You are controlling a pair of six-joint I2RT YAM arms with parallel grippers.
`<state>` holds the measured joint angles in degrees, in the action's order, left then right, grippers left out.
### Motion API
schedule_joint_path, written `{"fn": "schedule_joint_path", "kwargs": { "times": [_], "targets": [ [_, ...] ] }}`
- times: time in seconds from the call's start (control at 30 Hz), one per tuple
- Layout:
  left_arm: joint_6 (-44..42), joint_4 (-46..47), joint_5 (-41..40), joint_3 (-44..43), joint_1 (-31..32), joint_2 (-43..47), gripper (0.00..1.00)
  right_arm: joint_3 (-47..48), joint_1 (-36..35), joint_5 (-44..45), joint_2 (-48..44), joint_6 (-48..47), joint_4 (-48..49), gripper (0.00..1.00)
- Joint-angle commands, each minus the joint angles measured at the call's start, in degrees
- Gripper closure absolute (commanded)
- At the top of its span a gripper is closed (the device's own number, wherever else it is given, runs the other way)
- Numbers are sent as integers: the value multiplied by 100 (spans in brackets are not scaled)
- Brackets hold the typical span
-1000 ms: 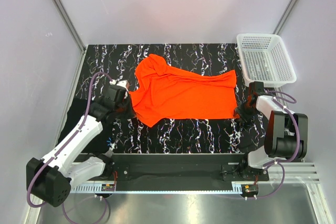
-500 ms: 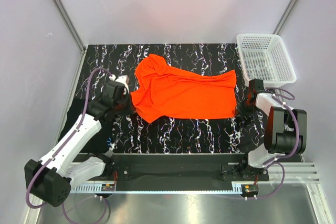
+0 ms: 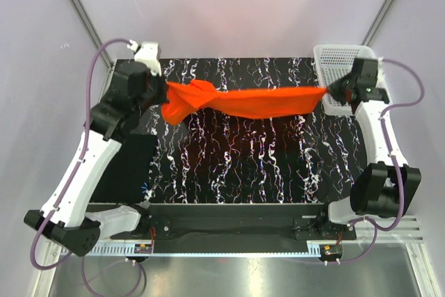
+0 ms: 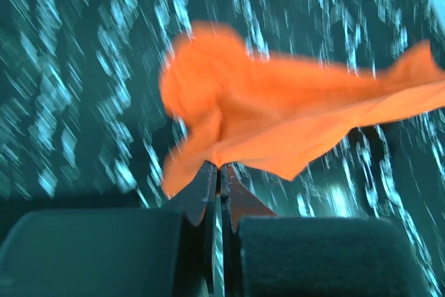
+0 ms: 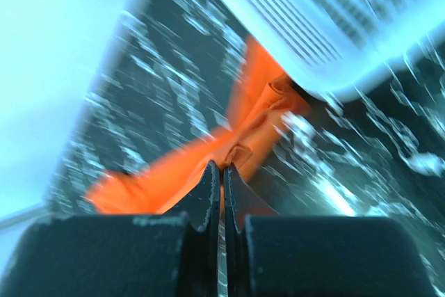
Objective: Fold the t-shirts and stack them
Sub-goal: Flatten the tshirt out
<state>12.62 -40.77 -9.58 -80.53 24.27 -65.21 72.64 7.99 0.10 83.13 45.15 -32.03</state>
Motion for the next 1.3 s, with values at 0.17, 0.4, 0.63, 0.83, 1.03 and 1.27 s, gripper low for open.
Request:
{"fn": "schedule_joint_path", "kwargs": {
  "times": [0.17,0.4,0.63,0.83,1.03,1.27],
  "targets": [
    [-1822,87,-536,-2272,60,-405,100,2488,-8,816,-148,73,223,100],
    [-2660,-27,413,-3494,456,245,100,3371,-8,860,-622,-146,969,100],
    [-2397,-62,923,-4435,456,878,100,2887,-8,1352,-2002,-523,1744,100],
    [-1931,87,1240,-4480,456,1002,100,3115,-8,1317,-2424,-831,1744,100],
    [-2271,96,416,-4017,456,878,100,3178,-8,941,-2127,-675,1735,100],
    [-2817,245,-957,-2048,438,861,100,3160,-165,34,-906,257,1656,100]
  ]
}}
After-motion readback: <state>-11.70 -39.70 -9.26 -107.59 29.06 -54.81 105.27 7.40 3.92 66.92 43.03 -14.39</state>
